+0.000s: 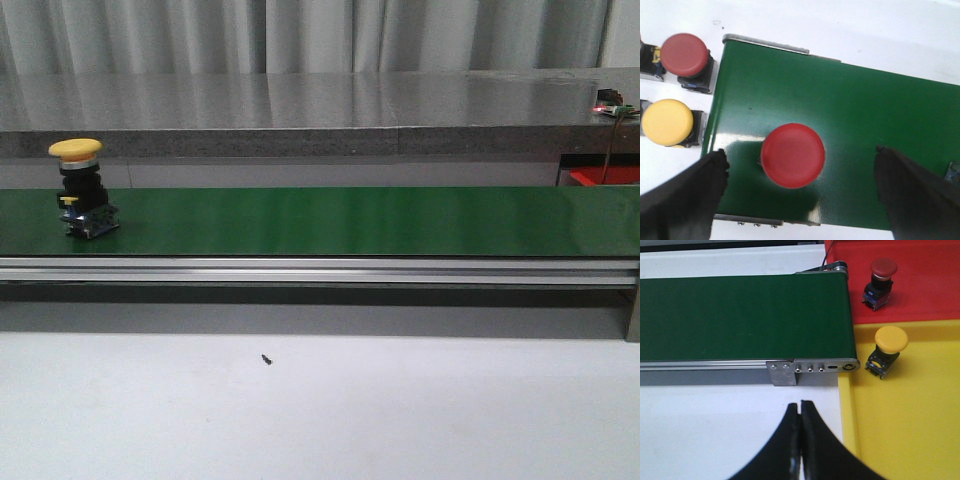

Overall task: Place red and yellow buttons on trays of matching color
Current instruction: 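Set the red button on the green belt and open the left gripper, then lower the right gripper onto the yellow button on the belt and grasp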

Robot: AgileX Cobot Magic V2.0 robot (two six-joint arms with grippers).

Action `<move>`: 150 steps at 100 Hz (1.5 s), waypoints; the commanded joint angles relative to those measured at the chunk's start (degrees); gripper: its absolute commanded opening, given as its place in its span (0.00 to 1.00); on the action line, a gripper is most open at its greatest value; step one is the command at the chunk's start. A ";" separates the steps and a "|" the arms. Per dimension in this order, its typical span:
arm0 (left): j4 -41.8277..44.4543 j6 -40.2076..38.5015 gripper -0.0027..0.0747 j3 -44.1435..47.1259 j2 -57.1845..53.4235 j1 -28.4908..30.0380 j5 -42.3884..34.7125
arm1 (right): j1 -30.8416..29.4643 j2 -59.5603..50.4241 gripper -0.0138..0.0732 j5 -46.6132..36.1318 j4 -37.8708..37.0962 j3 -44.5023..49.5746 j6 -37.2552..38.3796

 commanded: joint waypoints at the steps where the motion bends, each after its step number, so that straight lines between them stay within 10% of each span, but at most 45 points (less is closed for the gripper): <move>1: -1.76 0.99 0.79 -0.46 -5.01 -0.43 -1.05 | -0.09 -0.04 0.02 -3.94 0.00 -1.46 -0.46; 15: -2.14 2.43 0.63 4.59 -10.37 -0.43 -2.09 | -0.09 -0.04 0.02 -3.94 0.00 -1.46 -0.46; 41: -2.23 3.75 0.01 14.86 -22.20 -0.43 -6.27 | -0.09 -0.04 0.02 -3.94 0.00 -1.46 -0.46; 150: -2.23 3.75 0.01 43.62 -59.23 -11.36 -12.17 | 5.37 10.32 0.02 1.30 0.00 -8.23 -0.77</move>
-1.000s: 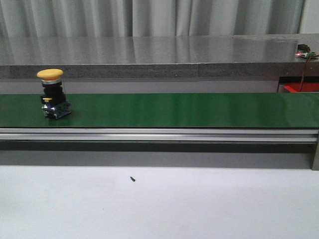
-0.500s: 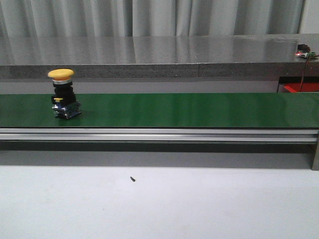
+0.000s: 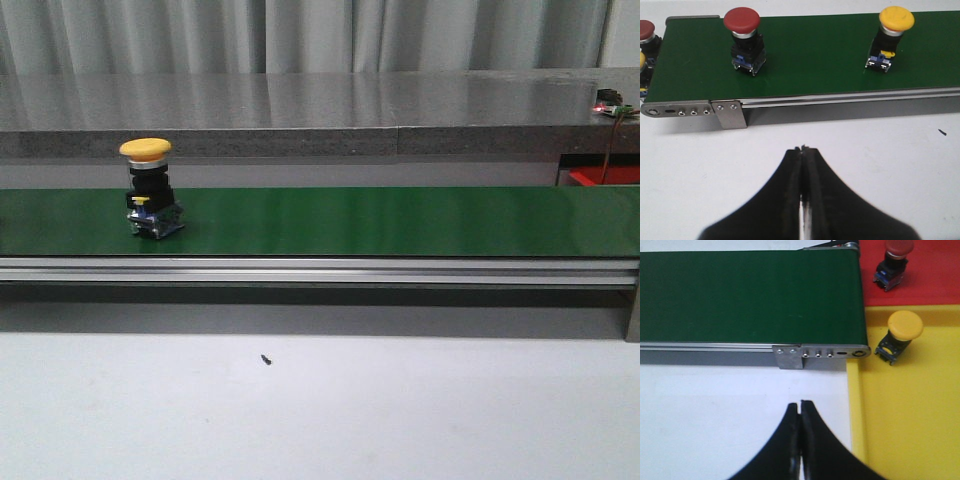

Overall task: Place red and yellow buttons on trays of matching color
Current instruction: 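Lower the right gripper onto the yellow button on the belt and grasp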

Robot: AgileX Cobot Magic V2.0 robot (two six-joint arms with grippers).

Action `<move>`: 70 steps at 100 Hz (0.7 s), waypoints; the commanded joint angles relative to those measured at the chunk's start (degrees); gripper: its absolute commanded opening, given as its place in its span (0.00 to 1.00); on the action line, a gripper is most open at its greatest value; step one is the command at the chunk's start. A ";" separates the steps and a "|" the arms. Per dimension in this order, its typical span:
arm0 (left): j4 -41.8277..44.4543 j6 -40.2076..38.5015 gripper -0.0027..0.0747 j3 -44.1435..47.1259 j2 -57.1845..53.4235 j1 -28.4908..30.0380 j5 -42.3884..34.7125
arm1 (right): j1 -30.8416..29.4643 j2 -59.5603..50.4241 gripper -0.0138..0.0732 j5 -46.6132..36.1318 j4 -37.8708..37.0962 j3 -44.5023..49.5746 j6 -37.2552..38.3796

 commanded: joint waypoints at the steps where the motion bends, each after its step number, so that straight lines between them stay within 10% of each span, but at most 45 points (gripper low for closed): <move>1: -1.38 0.10 0.01 -0.62 -1.34 -0.50 -3.98 | 2.19 3.36 0.02 -2.44 0.00 -4.28 -0.77; 32: -1.38 0.10 0.01 -0.51 -1.57 -0.50 -3.87 | 10.89 18.53 0.09 3.67 0.00 -17.65 -2.70; 70: -1.38 0.10 0.01 -0.51 -1.57 -0.50 -3.87 | 20.29 35.93 0.86 10.72 0.00 -36.75 -3.08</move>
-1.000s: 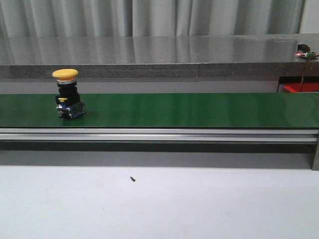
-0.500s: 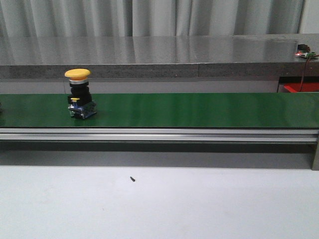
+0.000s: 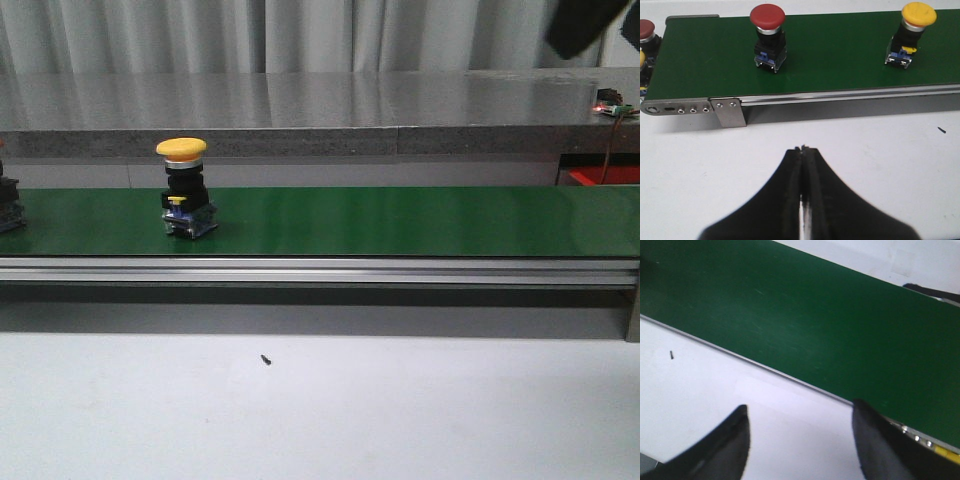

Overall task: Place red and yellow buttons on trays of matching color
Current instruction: 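Lower the right gripper onto the yellow button on the belt and grasp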

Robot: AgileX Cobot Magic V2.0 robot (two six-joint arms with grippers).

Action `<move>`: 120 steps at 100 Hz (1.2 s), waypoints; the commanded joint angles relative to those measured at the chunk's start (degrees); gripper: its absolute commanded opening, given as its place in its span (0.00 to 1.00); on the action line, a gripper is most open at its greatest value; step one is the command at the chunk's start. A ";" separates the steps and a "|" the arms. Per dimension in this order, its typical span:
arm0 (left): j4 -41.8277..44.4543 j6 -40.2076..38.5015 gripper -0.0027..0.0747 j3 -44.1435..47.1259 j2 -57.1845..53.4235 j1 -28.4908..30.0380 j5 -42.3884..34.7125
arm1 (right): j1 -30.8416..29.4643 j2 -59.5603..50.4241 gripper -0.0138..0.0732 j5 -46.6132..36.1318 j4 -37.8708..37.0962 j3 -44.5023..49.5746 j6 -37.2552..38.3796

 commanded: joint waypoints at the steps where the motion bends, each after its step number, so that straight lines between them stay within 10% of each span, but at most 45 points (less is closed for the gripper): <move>1: -1.38 0.06 0.01 -1.49 0.13 -0.39 -3.87 | 1.70 2.39 0.86 0.98 0.00 -6.51 -0.61; 68: -1.38 0.06 0.01 -1.49 0.13 -0.39 -3.87 | 12.06 29.81 0.86 12.72 6.13 -39.63 -15.72; 120: -1.38 0.06 0.01 -1.49 0.13 -0.39 -3.87 | 12.06 41.38 0.86 11.03 10.30 -48.55 -18.23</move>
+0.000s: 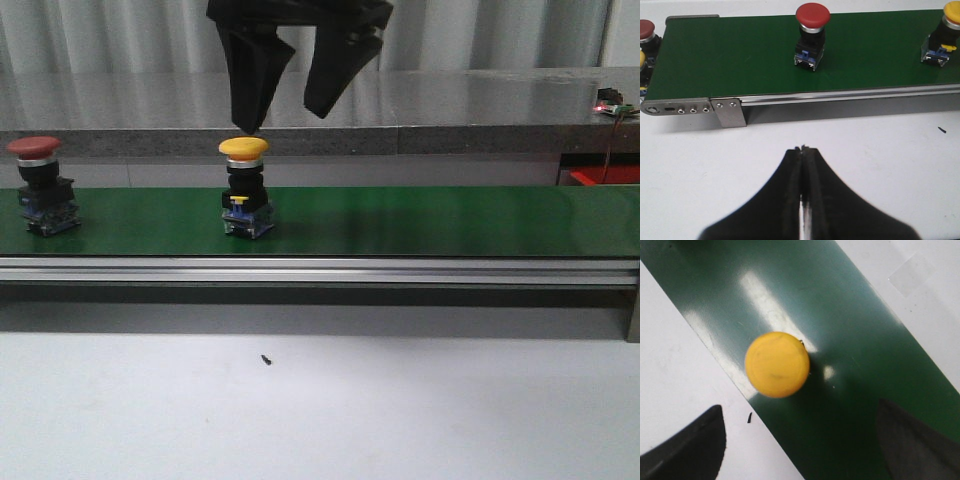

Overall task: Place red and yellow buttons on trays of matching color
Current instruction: 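Lower the right gripper onto the yellow button on the belt and grasp, then lift the yellow button into the yellow tray and open the right gripper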

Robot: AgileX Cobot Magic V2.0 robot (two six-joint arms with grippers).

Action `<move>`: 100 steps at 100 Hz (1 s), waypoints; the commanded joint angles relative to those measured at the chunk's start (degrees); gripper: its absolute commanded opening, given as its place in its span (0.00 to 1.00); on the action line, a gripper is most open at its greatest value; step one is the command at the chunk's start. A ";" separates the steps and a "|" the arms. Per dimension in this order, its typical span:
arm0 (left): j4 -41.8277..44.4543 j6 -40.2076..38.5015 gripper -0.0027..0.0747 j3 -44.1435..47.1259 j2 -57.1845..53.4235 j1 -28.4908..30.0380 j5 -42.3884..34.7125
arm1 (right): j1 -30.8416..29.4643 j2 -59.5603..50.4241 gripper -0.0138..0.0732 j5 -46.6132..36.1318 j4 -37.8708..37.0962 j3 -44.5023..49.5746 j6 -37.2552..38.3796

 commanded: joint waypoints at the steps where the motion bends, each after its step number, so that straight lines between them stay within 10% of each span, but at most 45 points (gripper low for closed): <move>1: -1.38 -0.03 0.01 -1.49 0.13 -0.39 -3.87 | -0.04 -1.75 0.86 -2.27 1.46 -2.73 -0.67; 26: -1.38 -0.03 0.01 -1.49 0.13 -0.39 -3.87 | -0.04 0.59 0.81 -2.99 1.46 -3.14 -0.71; 60: -1.38 -0.03 0.01 -1.49 0.13 -0.39 -3.87 | -0.13 1.19 0.30 -2.50 1.46 -3.14 -0.55; 100: -1.38 -0.03 0.01 -1.49 0.13 -0.39 -3.87 | -2.63 -9.09 0.28 -1.16 1.22 -0.16 2.50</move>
